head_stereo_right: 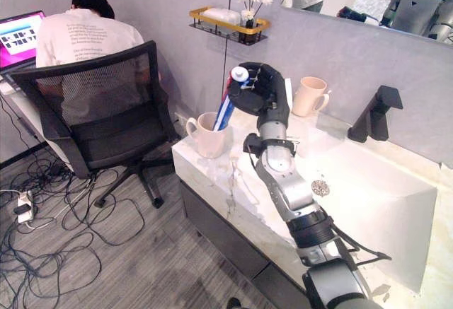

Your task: Organize the bathroom.

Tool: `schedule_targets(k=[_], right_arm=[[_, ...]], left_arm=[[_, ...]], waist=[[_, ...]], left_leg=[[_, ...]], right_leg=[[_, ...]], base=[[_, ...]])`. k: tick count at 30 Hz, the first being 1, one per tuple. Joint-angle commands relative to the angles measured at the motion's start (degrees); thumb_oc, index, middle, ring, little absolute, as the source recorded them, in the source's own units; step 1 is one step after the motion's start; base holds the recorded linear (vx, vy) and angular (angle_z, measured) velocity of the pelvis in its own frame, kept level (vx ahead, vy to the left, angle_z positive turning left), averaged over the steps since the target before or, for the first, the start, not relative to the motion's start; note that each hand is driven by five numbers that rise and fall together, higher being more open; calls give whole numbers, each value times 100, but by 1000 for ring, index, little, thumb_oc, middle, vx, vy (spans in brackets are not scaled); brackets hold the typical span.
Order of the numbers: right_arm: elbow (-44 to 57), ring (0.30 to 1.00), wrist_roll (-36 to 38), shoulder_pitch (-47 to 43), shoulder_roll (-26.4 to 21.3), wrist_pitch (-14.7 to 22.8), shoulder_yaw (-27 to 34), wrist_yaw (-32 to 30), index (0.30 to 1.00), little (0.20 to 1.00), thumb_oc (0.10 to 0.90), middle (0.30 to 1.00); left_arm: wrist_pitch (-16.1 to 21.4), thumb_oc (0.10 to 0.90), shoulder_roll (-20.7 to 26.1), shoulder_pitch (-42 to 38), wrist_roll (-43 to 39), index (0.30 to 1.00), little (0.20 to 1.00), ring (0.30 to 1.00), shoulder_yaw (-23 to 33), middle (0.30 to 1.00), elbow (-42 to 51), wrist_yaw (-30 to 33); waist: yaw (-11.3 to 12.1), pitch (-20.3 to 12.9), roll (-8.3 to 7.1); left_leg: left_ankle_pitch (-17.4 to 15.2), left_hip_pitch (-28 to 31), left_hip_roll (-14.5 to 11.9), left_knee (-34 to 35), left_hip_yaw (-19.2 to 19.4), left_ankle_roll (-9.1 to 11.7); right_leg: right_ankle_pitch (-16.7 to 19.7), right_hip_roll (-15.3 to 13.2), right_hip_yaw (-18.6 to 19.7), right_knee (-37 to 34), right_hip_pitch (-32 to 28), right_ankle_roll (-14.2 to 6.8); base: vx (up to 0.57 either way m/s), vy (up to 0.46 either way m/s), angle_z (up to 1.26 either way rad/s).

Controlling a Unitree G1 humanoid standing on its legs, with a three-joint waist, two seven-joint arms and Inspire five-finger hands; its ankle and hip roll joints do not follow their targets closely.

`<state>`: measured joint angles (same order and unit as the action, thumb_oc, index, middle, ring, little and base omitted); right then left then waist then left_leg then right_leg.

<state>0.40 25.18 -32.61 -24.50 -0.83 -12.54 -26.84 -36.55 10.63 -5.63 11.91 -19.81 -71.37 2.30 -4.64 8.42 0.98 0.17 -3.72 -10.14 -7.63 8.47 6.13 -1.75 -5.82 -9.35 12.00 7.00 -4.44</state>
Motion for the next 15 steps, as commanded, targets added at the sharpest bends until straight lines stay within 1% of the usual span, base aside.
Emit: schedule_targets(k=[1,15], right_arm=[[597,300,-172,-1207,153,797,530,36,300,300,400,300],[612,300,-148,-1207,277,835,391,151,300,300,400,300]], left_arm=[[-378,800,346,-149,123,900,900,900,-131,900,-282,8],[-384,800,352,-311,65,900,900,900,-153,900,-305,-102]], waist=[[-13,-118,-350],[26,37,-361]], left_leg=[[-117,-487,59,-595,21,-123],[-207,-791,104,-935,-53,-161]], right_leg=[[-430,300,316,-49,-385,45],[-424,257,370,61,-247,67]], base=[[0,0,0],[-10,24,0]])
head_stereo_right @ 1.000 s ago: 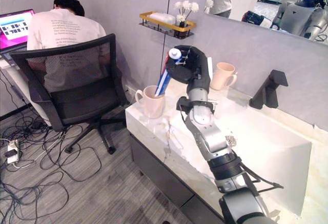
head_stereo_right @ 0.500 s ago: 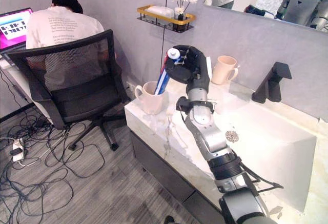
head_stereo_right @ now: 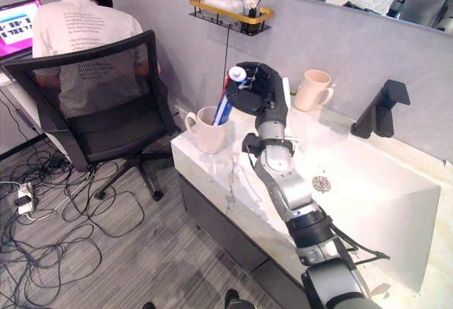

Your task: Organize the bathroom.

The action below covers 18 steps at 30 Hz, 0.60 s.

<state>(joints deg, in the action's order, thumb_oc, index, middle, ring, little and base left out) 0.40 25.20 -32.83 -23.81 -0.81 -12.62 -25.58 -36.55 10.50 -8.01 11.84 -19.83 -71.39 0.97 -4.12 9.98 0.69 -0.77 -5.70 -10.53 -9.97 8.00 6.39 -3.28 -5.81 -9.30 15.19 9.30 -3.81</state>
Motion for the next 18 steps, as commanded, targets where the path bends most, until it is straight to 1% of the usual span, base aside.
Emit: schedule_targets(k=[1,7,13,15,18], right_arm=[[612,300,-150,-1186,208,833,399,24,300,300,400,300],[623,300,-28,-1189,253,809,357,65,300,300,400,300],[648,300,-161,-1193,346,805,290,133,300,300,400,300],[641,314,-186,-1183,363,828,279,133,314,314,409,314],[672,387,-196,-1187,388,852,279,65,387,387,458,387]], left_arm=[[-383,800,364,-73,72,900,900,900,-151,900,-303,31],[-321,800,367,-95,173,900,900,900,-144,900,-311,-57],[-209,800,392,-157,203,900,900,900,-172,900,-299,-101],[-203,800,394,-167,214,900,900,900,-173,900,-302,-95],[-205,800,414,-209,247,900,900,900,-195,900,-307,-97]], waist=[[-26,-119,-331],[6,-34,-335],[22,76,-332],[27,112,-335],[36,175,-353]], left_leg=[[-114,-594,143,-703,-6,-187],[-218,-745,169,-961,-41,-225],[-264,-870,172,-1110,-24,-260],[-291,-882,169,-1152,-18,-264],[-309,-975,187,-1231,-46,-277]], right_leg=[[-272,257,365,-257,-475,4],[-293,204,374,-162,-422,13],[-294,168,387,-58,-310,20],[-308,160,389,-34,-311,15],[-293,154,405,-9,-255,5]], base=[[-28,34,-1],[-13,37,2],[-35,40,0],[-38,16,0],[-47,-3,1]])
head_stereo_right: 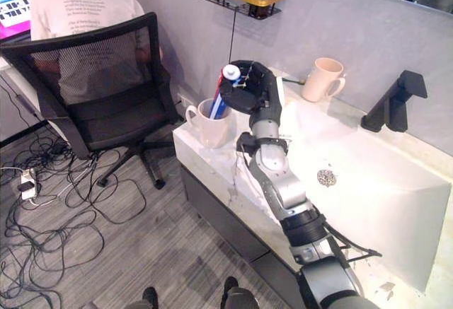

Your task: Organize the bathroom.

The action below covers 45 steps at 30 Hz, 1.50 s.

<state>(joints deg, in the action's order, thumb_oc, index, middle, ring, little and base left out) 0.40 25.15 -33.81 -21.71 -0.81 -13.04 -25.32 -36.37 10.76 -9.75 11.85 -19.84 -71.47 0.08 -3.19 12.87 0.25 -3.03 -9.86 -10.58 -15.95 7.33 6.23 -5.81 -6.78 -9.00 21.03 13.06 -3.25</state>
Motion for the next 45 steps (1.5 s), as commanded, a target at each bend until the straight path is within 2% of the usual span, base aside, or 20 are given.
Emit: schedule_targets(k=[1,2,3,4,5,6,7,13,23,30,45], right_arm=[[678,396,-194,-1089,181,849,323,35,396,396,464,396],[685,453,-194,-1096,191,850,318,23,453,453,502,453],[687,474,-206,-1107,193,847,312,29,474,474,516,474],[674,575,-221,-1134,192,835,303,28,575,575,584,575],[655,589,-233,-1145,203,840,304,42,589,589,593,589],[645,829,-255,-1151,222,836,296,52,829,829,753,829],[659,900,-260,-1144,229,824,280,48,900,900,800,900],[701,900,-237,-1166,227,813,284,62,900,900,800,900],[676,900,-324,-1161,233,885,257,56,900,900,800,900],[702,900,-329,-1148,240,756,256,128,900,900,800,900],[694,900,-304,-1067,273,742,195,289,900,900,800,900]], left_arm=[[-224,800,390,-40,246,900,900,900,-195,900,-296,-6],[-224,800,398,-58,241,900,900,900,-203,900,-281,-1],[-221,800,402,-67,233,900,900,900,-214,900,-278,0],[-212,800,400,-82,218,900,900,900,-223,900,-281,8],[-207,800,395,-86,198,900,900,900,-221,900,-278,21],[-195,800,391,-94,222,900,900,900,-213,900,-275,4],[-194,800,394,-93,206,900,900,900,-216,900,-268,2],[-282,800,387,-147,177,900,900,900,-239,900,-225,-18],[-213,800,425,-157,273,900,900,900,-232,900,-215,-53],[-174,800,398,-148,323,900,900,900,-268,900,-187,-84],[-117,800,379,-158,399,900,900,900,-270,900,-146,-206]], waist=[[-57,-108,-309],[-58,-83,-306],[-59,-65,-303],[-62,-41,-297],[-65,-29,-290],[-67,-22,-283],[-72,-24,-275],[-75,8,-286],[-64,22,-291],[-103,10,-302],[-225,10,-288]], left_leg=[[-84,-572,195,-640,19,-262],[-82,-596,198,-652,20,-263],[-83,-613,200,-667,20,-261],[-84,-636,204,-689,20,-256],[-87,-652,205,-701,25,-256],[-92,-675,206,-722,30,-261],[-93,-676,206,-718,39,-267],[-93,-733,201,-755,42,-270],[-73,-767,179,-735,82,-260],[-152,-820,150,-892,161,-264],[-287,-920,21,-1212,358,-283]], right_leg=[[-36,251,378,-592,-623,-52],[-27,254,386,-590,-604,-51],[-23,256,389,-584,-595,-49],[-23,256,388,-576,-585,-43],[-25,256,389,-575,-579,-41],[-25,254,393,-571,-565,-40],[-26,252,394,-569,-555,-40],[-21,249,397,-555,-526,-46],[-24,243,380,-585,-529,-49],[-34,204,377,-562,-534,-53],[-39,147,394,-521,-525,-45]], base=[[-72,-9,0],[-57,2,0],[-67,10,0],[-47,14,1],[-43,19,1],[-31,19,-1],[0,0,0],[0,0,0],[0,0,0],[-2,3,-1],[-17,23,-7]])
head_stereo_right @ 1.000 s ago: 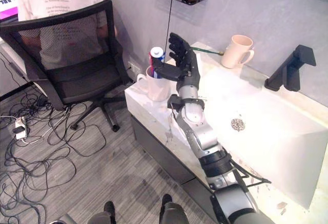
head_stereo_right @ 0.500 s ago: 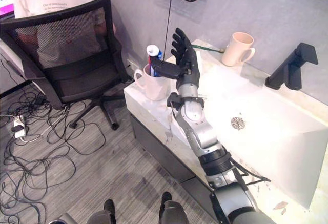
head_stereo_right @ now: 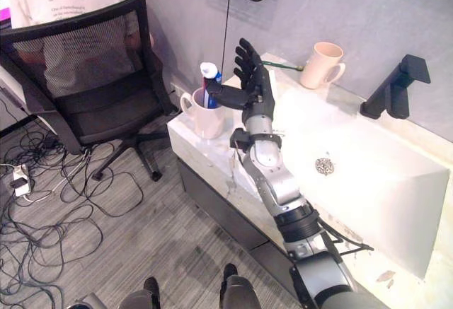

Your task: Organize the bathroom.

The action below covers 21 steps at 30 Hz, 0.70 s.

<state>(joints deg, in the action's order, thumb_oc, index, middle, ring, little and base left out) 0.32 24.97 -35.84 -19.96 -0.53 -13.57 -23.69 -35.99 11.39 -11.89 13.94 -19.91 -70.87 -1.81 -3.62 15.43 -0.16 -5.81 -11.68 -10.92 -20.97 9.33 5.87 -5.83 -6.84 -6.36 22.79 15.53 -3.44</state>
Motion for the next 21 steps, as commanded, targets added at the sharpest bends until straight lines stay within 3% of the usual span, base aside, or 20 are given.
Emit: schedule_targets(k=[1,21], right_arm=[[722,900,-297,-862,102,697,249,163,900,900,800,900],[692,900,-473,-970,149,777,80,301,900,900,800,900]], left_arm=[[-164,800,314,47,177,900,900,900,-263,900,-192,-22],[-179,800,319,-323,6,900,900,900,-367,900,-186,-103]], waist=[[-195,-239,-238],[-288,28,-273]], left_leg=[[-26,-759,46,-748,163,-251],[-255,-1065,-3,-1102,128,-262]], right_leg=[[-44,149,140,-682,-760,-22],[-122,123,262,-407,-376,-44]], base=[[-25,50,-8],[-51,39,-3]])
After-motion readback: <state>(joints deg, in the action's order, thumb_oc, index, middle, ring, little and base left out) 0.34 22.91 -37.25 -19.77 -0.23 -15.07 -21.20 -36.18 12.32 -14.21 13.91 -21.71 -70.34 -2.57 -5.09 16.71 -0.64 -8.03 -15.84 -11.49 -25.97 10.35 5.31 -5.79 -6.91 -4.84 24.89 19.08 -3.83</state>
